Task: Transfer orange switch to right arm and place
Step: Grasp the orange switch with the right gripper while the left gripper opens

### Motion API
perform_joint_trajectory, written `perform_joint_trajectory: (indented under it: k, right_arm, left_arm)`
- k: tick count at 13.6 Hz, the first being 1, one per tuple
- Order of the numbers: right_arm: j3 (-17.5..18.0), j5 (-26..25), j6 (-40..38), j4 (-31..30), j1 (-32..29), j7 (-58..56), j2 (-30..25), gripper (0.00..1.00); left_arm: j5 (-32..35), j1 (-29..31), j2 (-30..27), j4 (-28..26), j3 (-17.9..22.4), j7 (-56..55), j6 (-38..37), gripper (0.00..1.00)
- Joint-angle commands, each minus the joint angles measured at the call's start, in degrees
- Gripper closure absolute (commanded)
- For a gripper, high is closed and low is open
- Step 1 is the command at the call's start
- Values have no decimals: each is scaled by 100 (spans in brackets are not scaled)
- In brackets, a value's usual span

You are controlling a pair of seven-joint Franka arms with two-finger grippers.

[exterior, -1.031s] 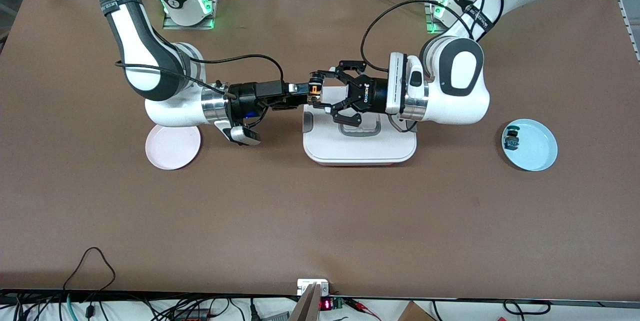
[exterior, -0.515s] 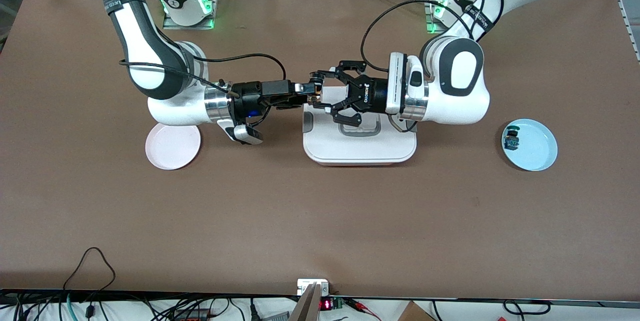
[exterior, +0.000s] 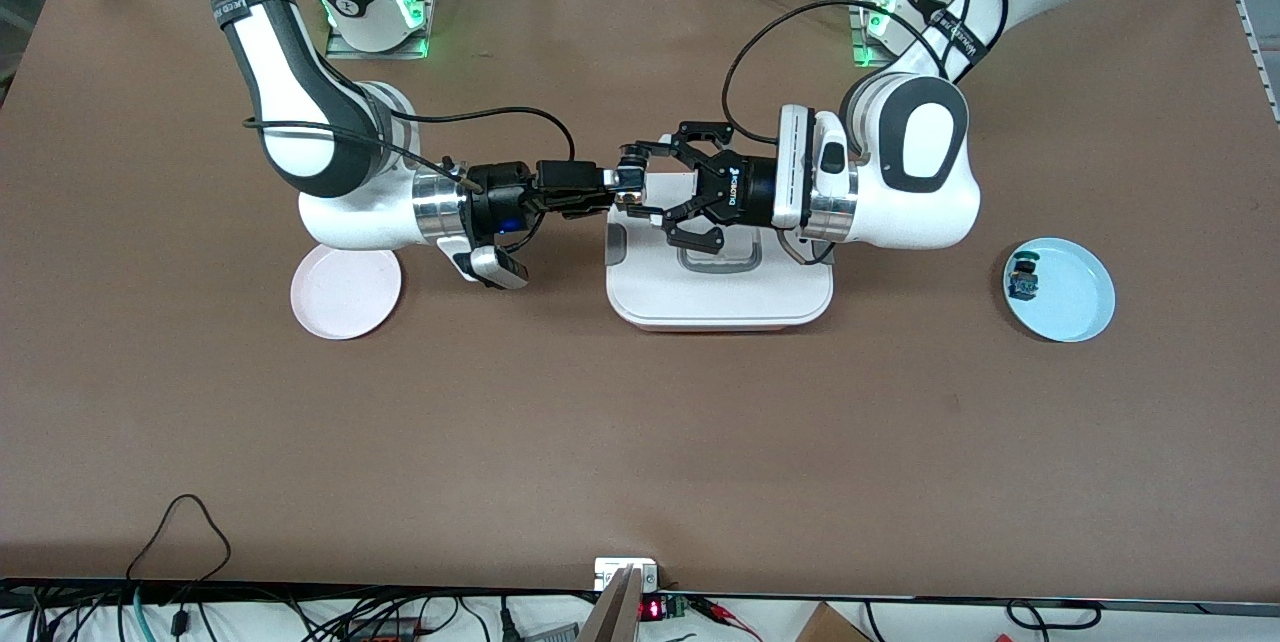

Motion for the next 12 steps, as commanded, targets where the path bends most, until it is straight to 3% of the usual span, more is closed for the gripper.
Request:
perform_joint_trajectory:
  k: [1, 2, 5, 8, 12]
  right_arm:
    - [-26, 73, 75, -6, 58, -74, -35, 100]
    - [-26, 73, 75, -15, 67, -74, -35, 100]
    - [-26, 82, 75, -15, 58, -65, -44, 100]
    - [-43, 73, 75, -24, 41, -56, -61, 100]
    - [-61, 65, 75, -33, -3, -65, -61, 100]
  left_arm:
    - [-192, 126, -129, -130, -59, 174, -83, 68]
    - [-192, 126, -120, -138, -59, 166, -109, 1]
    - [-184, 230, -111, -121, -59, 174, -258, 0]
    - [-44, 678, -59, -138, 2, 244, -1072, 0]
    - [807, 1398, 64, -130, 292, 253, -2190, 0]
